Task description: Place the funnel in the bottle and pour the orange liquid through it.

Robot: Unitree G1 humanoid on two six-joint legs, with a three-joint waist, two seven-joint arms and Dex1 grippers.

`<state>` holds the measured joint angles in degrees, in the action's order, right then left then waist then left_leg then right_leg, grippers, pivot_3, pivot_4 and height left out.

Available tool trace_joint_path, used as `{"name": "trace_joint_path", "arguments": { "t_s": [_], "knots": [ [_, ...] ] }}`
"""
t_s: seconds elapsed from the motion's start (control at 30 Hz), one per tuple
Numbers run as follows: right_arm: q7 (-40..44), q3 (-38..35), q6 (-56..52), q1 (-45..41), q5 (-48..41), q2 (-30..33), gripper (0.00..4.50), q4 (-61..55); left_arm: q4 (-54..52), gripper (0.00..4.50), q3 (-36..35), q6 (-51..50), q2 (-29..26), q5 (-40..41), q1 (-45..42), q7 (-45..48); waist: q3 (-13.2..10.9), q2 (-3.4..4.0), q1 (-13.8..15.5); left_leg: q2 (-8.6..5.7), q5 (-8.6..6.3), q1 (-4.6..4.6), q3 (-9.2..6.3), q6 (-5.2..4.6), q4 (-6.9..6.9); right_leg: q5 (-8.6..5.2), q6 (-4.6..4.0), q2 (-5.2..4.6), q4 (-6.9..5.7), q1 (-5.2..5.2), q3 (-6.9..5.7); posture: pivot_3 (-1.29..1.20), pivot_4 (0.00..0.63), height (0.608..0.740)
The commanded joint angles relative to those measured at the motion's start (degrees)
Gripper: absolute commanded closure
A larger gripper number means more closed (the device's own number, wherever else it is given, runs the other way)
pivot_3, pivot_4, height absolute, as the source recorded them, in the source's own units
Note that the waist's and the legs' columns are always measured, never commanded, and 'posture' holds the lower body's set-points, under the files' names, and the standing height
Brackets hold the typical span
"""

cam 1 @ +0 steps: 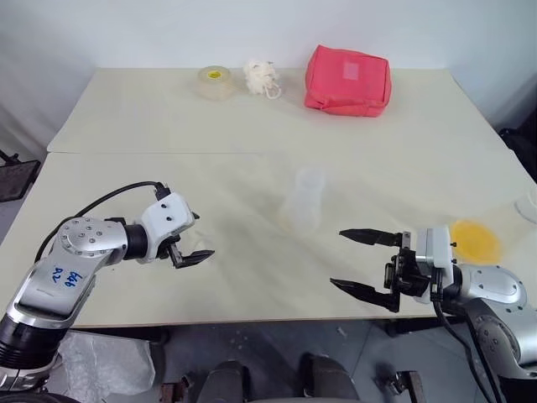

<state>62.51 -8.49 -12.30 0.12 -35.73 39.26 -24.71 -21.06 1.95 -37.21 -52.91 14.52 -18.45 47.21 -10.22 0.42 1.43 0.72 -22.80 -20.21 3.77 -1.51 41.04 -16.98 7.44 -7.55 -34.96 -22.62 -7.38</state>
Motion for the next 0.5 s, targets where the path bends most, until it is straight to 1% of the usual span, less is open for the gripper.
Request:
{"name": "trace_joint_path", "arguments": {
  "t_s": [0.03,0.07,0.4,0.43,0.5],
  "knots": [
    [-1.04,-0.88,1.74,0.44,-0.8,-1.25,0.0,-2.62,1.57,0.61,0.8,2.06,-0.64,-1.84,-0.89,0.98,0.0,0.0,0.03,-0.01,0.0,0.0,0.0,0.0,0.01,0.0,0.0,0.0,0.0,0.0,0.0,0.0,0.15,0.74],
    [-1.17,-0.93,1.87,0.49,-0.58,-1.39,0.0,-2.59,2.13,0.89,0.81,2.01,-0.72,-2.28,-0.96,0.83,0.0,0.0,0.03,-0.03,0.0,0.0,0.03,0.0,0.01,0.0,0.0,-0.01,0.01,0.0,0.02,0.0,0.15,0.74],
    [-2.1,-0.57,2.78,0.06,0.58,-1.59,0.0,-1.78,4.06,4.31,0.2,2.2,-0.24,-2.22,-3.54,2.25,0.0,0.01,0.17,-0.01,0.0,0.0,0.01,0.0,0.02,0.0,0.0,-0.02,-0.02,0.01,0.01,0.0,0.15,0.74],
    [-2.15,-0.55,2.81,-0.03,0.64,-1.6,0.0,-1.7,4.2,4.48,-0.06,2.0,-0.28,-2.15,-3.77,2.32,0.02,0.04,0.17,-0.01,0.0,0.01,-0.02,0.0,0.04,0.0,0.0,-0.02,-0.04,0.02,0.0,0.0,0.15,0.74],
    [-2.25,-0.56,2.83,-0.19,0.78,-1.62,0.0,-1.51,4.45,4.48,-0.82,1.71,-0.52,-1.91,-4.17,2.78,0.0,0.05,0.11,-0.02,0.0,0.03,0.02,0.0,0.03,0.0,0.0,-0.05,-0.04,0.03,0.04,0.0,0.15,0.74]
  ]
}}
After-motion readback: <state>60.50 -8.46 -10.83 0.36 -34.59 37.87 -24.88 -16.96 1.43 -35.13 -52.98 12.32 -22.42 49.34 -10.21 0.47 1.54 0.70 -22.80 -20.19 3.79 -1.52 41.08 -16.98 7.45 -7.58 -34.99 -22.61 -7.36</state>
